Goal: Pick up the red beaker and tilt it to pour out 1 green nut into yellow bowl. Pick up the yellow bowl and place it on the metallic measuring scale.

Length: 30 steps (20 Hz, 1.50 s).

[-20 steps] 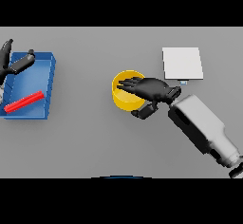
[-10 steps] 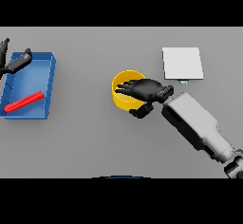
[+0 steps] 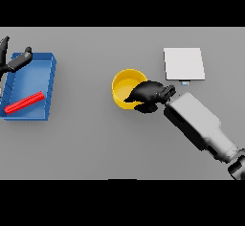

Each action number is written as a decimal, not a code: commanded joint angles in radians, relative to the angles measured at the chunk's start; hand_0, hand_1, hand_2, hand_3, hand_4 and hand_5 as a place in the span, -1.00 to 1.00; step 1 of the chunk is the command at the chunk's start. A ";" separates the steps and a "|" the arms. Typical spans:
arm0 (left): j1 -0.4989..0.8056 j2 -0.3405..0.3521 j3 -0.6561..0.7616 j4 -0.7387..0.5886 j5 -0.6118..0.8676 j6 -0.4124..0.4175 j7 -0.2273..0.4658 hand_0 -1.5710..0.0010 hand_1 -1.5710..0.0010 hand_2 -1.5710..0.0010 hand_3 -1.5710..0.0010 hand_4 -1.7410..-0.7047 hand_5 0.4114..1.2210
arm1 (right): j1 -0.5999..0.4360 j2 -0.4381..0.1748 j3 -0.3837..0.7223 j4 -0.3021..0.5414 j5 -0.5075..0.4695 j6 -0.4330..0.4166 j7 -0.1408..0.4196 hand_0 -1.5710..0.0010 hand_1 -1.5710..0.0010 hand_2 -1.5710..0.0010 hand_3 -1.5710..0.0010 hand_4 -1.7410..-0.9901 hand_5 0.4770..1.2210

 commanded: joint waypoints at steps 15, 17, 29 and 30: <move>0.010 0.019 -0.002 -0.045 0.004 0.005 0.025 1.00 1.00 1.00 1.00 0.82 -0.24 | -0.040 -0.138 -0.074 -0.223 -0.114 0.112 0.098 -0.99 -0.99 -0.96 -0.70 -0.96 0.99; 0.015 0.014 0.000 -0.037 0.009 0.001 0.006 1.00 1.00 1.00 1.00 0.81 -0.23 | -0.051 -0.145 -0.092 -0.245 -0.126 0.123 0.135 -0.99 -0.99 -0.97 -0.64 -0.95 1.00; 0.030 0.050 0.002 -0.084 0.003 0.014 0.037 1.00 1.00 1.00 1.00 0.81 -0.20 | -0.117 -0.284 -0.165 -0.119 -0.119 0.013 0.076 -1.00 -1.00 -1.00 -0.58 -0.94 1.00; 0.030 0.053 -0.001 -0.099 0.001 0.019 0.052 1.00 1.00 1.00 1.00 0.81 -0.19 | -0.116 -0.298 -0.172 -0.099 -0.123 0.004 0.066 -1.00 -1.00 -1.00 -0.56 -0.94 1.00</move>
